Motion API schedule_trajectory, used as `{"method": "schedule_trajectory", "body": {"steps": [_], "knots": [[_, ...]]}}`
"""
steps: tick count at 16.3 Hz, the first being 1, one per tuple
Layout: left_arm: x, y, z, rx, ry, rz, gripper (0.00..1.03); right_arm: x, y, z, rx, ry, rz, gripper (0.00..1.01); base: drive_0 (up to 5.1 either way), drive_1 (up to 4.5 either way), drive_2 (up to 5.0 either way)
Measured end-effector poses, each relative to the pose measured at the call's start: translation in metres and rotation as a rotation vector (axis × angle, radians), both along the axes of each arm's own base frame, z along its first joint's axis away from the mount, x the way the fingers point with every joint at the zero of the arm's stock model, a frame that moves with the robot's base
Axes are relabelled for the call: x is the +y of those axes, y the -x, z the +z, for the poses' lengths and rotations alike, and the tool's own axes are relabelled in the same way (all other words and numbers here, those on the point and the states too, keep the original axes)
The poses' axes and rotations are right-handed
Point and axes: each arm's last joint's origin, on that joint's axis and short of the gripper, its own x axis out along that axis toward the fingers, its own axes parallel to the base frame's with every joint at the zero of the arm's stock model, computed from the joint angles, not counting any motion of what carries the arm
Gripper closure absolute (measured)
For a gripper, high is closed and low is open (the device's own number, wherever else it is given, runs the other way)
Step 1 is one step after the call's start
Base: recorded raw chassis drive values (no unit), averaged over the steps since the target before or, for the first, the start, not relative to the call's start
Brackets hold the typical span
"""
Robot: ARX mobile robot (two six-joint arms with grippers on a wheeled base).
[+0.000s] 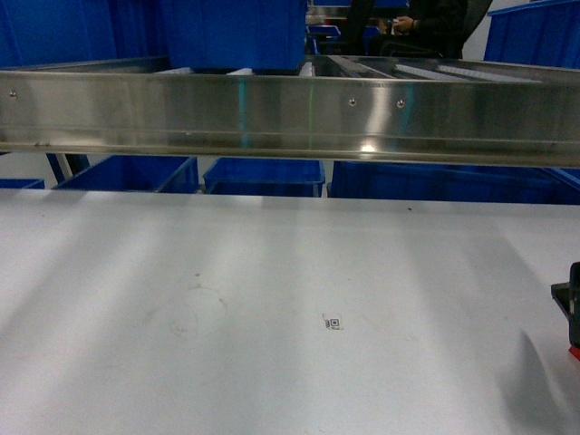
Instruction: Place magnetic block on left shelf second layer
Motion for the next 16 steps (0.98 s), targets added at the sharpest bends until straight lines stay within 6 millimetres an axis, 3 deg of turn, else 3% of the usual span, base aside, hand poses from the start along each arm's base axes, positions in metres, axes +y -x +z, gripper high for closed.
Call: {"method": "schedule_trajectory", "body": {"steps": [5,9,10,14,16], "knots": [[0.0,0.0,0.0,0.0,0.0,0.0,0.05,0.001,0.023,-0.021,0.041,0.011,0.008,0.03,0.0,0.0,0.0],[0.0,0.0,0.0,0.0,0.0,0.0,0.05,0.0,0.027,-0.033,0.072,0.019,0.023,0.03,0.0,0.0,0.0],[0.0,0.0,0.0,0.0,0.0,0.0,0.05,0.0,0.027,-0.032,0.069,0.021,0.025,0.09,0.0,0.0,0.0],[0.0,0.0,0.0,0.0,0.0,0.0,0.05,-0.001,0.026,-0.037,0.062,0.019,0.026,0.55,0.0,0.0,0.0],[0.0,0.0,0.0,0.0,0.0,0.0,0.05,-0.001,0.025,-0.039,0.053,0.019,0.026,0.68,0.0,0.0,0.0]]}}
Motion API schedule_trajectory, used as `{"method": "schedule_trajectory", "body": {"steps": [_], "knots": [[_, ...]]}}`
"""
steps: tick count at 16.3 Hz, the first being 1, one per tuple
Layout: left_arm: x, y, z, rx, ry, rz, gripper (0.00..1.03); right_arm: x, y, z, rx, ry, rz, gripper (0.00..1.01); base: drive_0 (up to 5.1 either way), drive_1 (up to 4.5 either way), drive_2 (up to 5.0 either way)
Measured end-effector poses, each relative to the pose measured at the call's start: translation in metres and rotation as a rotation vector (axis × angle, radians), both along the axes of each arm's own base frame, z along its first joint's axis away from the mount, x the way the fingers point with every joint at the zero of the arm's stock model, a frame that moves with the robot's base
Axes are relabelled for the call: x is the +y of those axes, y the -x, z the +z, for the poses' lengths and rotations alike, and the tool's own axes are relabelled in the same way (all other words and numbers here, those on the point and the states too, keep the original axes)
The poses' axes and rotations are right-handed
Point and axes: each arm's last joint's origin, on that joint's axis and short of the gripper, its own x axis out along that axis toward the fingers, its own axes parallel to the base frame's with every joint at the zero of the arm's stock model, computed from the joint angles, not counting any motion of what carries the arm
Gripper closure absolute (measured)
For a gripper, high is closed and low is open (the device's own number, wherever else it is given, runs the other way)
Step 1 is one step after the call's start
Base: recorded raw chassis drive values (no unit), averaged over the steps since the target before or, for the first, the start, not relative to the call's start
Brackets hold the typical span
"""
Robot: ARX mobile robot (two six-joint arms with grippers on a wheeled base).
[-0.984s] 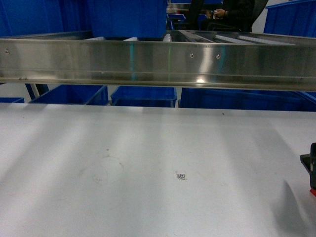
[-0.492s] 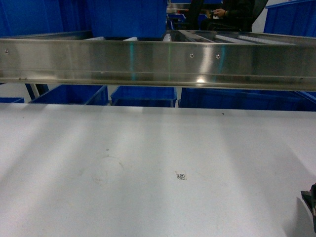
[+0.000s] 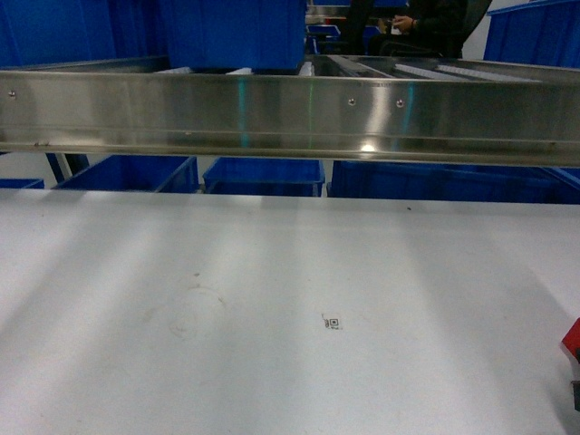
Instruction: Place magnetic block on left shelf second layer
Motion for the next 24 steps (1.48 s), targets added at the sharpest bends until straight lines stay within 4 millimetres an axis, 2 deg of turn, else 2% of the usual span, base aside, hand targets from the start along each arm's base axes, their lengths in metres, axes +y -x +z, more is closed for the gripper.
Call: {"method": "schedule_trajectory", "body": {"steps": [4,6,7,8,10,11,14,17,19,24], "knots": [[0.0,0.0,0.0,0.0,0.0,0.0,0.05,-0.001,0.002,-0.001,-0.013,-0.004,-0.001,0.68,0.0,0.0,0.0],[0.0,0.0,0.0,0.0,0.0,0.0,0.05,0.001,0.008,0.009,-0.012,-0.01,0.0,0.68,0.0,0.0,0.0],[0.0,0.0,0.0,0.0,0.0,0.0,0.05,0.004,0.013,0.041,-0.093,-0.035,-0.016,0.68,0.0,0.0,0.0],[0.0,0.0,0.0,0.0,0.0,0.0,0.05,0.006,0.021,0.063,-0.155,-0.05,-0.037,0.68,0.0,0.0,0.0],[0.0,0.0,0.0,0.0,0.0,0.0,0.05,0.008,0.04,0.092,-0.242,-0.055,-0.061,0.68,0.0,0.0,0.0],[0.0,0.0,0.0,0.0,0.0,0.0,0.05,0.008,0.05,0.103,-0.275,-0.056,-0.071,0.68,0.0,0.0,0.0],[0.0,0.0,0.0,0.0,0.0,0.0,0.05,0.007,0.059,0.111,-0.301,-0.057,-0.079,0.68,0.0,0.0,0.0],[0.0,0.0,0.0,0.0,0.0,0.0,0.05,-0.002,0.094,0.137,-0.403,-0.066,-0.122,0.68,0.0,0.0,0.0],[0.0,0.0,0.0,0.0,0.0,0.0,0.05,-0.002,0.106,0.143,-0.45,-0.072,-0.111,0.68,0.0,0.0,0.0],[0.0,0.0,0.0,0.0,0.0,0.0,0.05,-0.001,0.106,0.132,-0.419,-0.083,-0.082,0.68,0.0,0.0,0.0]]}}
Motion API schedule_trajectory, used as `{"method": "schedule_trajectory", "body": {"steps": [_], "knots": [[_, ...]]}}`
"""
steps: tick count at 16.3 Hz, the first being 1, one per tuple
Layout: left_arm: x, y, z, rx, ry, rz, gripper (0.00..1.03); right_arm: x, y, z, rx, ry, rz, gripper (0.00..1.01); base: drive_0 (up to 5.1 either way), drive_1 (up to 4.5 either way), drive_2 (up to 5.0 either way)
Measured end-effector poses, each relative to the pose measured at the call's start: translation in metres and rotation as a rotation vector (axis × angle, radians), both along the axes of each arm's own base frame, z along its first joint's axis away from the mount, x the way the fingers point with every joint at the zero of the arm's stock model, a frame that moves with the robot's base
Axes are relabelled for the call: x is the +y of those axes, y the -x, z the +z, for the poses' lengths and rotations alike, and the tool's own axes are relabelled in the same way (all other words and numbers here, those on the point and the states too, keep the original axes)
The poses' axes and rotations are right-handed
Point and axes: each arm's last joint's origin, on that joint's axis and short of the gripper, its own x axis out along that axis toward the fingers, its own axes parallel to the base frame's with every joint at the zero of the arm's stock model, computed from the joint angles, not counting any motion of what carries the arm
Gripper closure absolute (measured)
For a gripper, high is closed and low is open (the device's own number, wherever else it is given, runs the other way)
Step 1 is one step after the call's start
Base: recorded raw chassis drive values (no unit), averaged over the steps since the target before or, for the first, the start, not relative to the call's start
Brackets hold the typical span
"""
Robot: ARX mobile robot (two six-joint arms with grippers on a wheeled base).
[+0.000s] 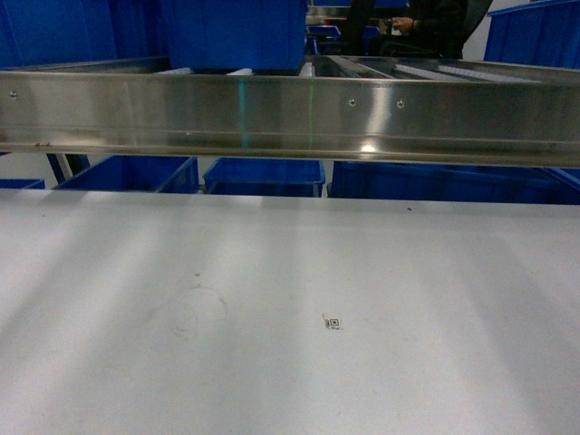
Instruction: Place magnetic block on left shelf second layer
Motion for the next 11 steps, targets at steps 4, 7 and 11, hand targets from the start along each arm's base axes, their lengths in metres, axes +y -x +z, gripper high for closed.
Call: {"method": "schedule_trajectory", "body": {"steps": [4,7,11], "knots": [[0.0,0.0,0.0,0.0,0.0,0.0,0.05,-0.0127,0.0049,0.0041,-0.036,-0.015,0.012,0.68,0.0,0.0,0.0],[0.0,0.0,0.0,0.0,0.0,0.0,0.05,-0.0124,0.0049,0.0038,-0.034,-0.016,0.018,0.68,0.0,0.0,0.0],[0.0,0.0,0.0,0.0,0.0,0.0,0.05,-0.0124,0.0049,0.0038,-0.034,-0.016,0.018,0.68,0.0,0.0,0.0]]}}
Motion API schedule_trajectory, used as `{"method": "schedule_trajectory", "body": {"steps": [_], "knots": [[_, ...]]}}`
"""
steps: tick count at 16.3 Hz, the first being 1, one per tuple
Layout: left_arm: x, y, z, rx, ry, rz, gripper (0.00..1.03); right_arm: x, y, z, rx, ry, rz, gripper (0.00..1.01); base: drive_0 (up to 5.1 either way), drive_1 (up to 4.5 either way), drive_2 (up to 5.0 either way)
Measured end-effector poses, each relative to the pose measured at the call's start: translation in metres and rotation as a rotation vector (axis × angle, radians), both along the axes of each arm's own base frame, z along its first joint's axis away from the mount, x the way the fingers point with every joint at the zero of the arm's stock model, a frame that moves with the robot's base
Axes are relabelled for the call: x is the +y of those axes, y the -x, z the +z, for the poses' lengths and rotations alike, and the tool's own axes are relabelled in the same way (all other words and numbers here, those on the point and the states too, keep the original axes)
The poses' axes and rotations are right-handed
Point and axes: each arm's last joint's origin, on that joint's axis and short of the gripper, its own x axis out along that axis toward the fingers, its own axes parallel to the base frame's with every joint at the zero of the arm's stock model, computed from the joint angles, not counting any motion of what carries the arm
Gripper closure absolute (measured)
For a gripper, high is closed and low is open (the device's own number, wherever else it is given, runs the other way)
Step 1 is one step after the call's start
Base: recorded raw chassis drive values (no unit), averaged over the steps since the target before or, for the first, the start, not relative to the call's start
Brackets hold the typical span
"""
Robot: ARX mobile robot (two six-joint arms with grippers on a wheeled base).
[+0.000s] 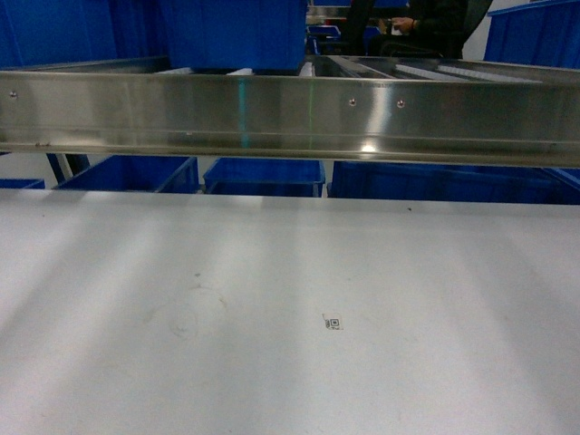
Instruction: Place magnetic block on left shelf second layer
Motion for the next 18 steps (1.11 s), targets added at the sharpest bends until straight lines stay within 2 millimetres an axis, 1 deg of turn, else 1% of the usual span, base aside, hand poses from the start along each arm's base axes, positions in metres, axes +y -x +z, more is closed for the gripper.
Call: {"method": "schedule_trajectory", "body": {"steps": [18], "knots": [[0.0001,0.0,0.0002,-0.002,0.0,0.0,0.05,0.0,0.0001,-0.0004,0.001,0.0,0.0,0.68,-4.9,2.51,2.5]]}}
